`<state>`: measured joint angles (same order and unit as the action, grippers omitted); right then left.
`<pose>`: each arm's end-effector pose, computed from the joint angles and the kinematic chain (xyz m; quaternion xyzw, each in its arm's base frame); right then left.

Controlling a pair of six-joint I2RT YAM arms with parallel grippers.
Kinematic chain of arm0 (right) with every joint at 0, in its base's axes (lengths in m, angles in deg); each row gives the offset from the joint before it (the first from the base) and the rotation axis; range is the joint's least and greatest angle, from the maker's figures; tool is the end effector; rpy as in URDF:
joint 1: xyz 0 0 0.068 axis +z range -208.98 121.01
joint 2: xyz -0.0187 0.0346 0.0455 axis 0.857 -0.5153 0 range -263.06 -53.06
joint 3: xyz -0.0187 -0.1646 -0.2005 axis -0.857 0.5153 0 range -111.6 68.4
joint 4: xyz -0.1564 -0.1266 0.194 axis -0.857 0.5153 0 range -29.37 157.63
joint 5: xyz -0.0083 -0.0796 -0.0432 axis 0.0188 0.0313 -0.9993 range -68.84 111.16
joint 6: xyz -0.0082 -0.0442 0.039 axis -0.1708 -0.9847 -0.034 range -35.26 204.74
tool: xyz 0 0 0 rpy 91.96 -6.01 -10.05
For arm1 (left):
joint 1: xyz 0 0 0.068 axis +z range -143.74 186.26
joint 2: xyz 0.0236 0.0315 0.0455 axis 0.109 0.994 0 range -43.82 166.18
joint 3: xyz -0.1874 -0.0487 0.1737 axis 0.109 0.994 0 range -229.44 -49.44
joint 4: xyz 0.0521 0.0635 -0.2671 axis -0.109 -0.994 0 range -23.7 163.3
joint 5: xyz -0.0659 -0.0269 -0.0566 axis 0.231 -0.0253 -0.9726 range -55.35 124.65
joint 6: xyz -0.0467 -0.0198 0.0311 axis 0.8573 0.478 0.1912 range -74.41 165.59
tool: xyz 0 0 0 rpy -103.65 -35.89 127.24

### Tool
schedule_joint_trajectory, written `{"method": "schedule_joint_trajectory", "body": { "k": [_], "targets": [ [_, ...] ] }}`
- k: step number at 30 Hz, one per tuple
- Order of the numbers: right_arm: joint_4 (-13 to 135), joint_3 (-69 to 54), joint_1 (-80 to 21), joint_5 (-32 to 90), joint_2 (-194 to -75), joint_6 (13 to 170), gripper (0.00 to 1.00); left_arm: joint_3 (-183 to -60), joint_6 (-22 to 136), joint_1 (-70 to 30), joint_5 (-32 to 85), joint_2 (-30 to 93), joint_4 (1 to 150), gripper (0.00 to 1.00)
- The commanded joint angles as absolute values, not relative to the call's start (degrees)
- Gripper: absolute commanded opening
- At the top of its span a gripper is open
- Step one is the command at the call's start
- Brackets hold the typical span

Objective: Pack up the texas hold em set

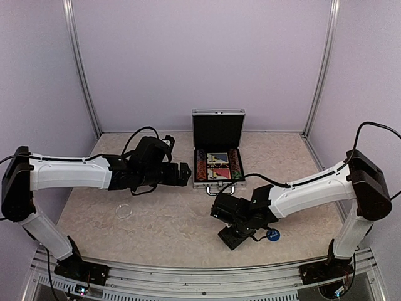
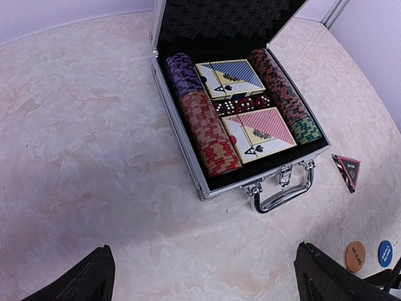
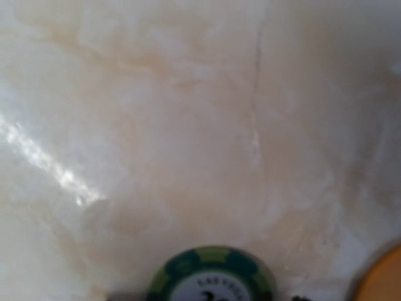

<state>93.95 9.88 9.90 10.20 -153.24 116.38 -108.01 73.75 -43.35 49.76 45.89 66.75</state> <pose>0.1274 0.3066 0.1168 -0.3033 0.9392 0.0395 0.1560 0.2468 -0.2727 0.2081 0.1087 0.8851 -0.1824 0.4142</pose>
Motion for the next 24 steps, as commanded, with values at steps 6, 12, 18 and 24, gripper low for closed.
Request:
{"method": "schedule_joint_trajectory", "body": {
  "k": [6, 12, 18, 24],
  "targets": [
    [91.53, 10.86, 10.41, 12.35, -155.12, 117.94, 0.61, -106.07, 74.68, -43.56, 52.63, 42.48, 67.41, 0.99],
    [91.13, 11.74, 9.72, 13.49, -155.22, 118.92, 0.56, -105.54, 74.92, -43.47, 53.01, 40.84, 67.43, 0.99],
    [91.83, 12.44, 9.31, 13.41, -154.50, 119.98, 0.55, -105.22, 75.40, -43.58, 52.65, 39.90, 67.47, 0.99],
    [91.75, 13.05, 9.31, 13.36, -154.47, 120.08, 0.47, -103.55, 76.97, -44.12, 51.04, 38.40, 67.92, 0.99]
  ]
}}
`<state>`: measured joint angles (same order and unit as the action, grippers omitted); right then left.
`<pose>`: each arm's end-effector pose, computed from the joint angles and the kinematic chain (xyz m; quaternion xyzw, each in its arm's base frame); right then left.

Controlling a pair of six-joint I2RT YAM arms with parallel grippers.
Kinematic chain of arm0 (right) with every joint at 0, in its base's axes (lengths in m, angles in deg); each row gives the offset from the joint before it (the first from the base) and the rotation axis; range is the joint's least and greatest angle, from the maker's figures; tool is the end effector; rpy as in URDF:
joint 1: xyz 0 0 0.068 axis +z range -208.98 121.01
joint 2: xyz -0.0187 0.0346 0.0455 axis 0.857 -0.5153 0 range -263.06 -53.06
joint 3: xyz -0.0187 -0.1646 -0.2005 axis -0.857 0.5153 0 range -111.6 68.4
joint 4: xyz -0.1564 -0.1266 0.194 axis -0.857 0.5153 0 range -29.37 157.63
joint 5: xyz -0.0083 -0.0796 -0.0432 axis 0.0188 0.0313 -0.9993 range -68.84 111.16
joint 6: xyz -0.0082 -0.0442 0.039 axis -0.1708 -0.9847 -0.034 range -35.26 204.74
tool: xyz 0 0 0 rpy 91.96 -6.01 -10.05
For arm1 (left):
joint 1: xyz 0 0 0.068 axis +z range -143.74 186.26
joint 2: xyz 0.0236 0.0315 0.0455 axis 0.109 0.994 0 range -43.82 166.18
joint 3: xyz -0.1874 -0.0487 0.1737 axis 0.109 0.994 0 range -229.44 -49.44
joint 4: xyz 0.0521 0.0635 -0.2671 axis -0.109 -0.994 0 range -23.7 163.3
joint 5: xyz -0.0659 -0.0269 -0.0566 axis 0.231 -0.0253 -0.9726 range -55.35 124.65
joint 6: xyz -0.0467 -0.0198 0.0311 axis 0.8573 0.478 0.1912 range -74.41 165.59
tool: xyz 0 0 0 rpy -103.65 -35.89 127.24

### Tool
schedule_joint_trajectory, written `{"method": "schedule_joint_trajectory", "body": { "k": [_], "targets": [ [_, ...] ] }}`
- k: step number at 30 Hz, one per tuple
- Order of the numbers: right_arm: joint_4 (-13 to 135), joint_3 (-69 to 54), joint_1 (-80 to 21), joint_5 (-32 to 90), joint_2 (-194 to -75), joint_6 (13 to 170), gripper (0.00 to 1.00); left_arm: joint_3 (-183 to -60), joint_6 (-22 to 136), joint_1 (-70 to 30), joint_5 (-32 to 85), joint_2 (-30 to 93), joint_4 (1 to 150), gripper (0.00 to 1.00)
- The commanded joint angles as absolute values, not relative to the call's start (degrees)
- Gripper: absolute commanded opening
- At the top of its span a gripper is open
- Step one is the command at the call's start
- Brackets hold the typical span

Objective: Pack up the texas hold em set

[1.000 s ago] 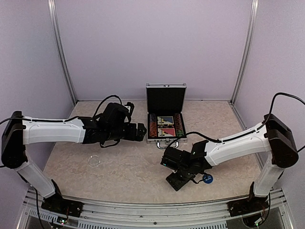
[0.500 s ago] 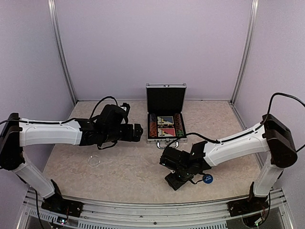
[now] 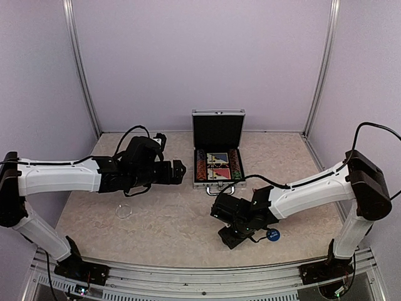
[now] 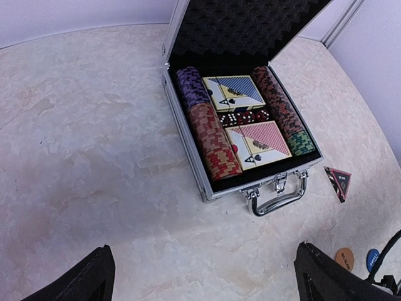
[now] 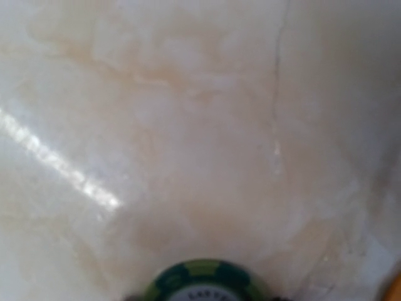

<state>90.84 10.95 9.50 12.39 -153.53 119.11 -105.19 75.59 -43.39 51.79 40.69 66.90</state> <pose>0.1285 0.3078 0.1117 -0.2787 0.9463 0.0665 0.1499 0.2370 -0.2592 0.2221 0.0822 0.8766 -0.1900 0.4344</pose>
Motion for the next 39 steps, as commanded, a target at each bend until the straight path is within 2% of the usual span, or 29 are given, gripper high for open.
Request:
{"method": "schedule_joint_trajectory", "body": {
  "k": [1, 18, 26, 39],
  "targets": [
    [91.76, 13.09, 9.31, 13.34, -154.49, 120.01, 0.46, -103.24, 77.23, -44.29, 50.69, 38.17, 68.07, 0.99],
    [92.20, 9.83, 9.74, 10.90, -151.14, 116.58, 0.44, -93.94, 84.55, -46.92, 39.33, 36.59, 72.51, 0.99],
    [93.14, 8.32, 10.17, 9.62, -150.02, 115.68, 0.43, -92.78, 86.37, -48.36, 34.92, 41.41, 76.98, 0.99],
    [95.15, 6.08, 11.72, 7.40, -147.17, 115.12, 0.43, -93.47, 90.39, -48.59, 19.43, 51.54, 89.90, 0.99]
  ]
}}
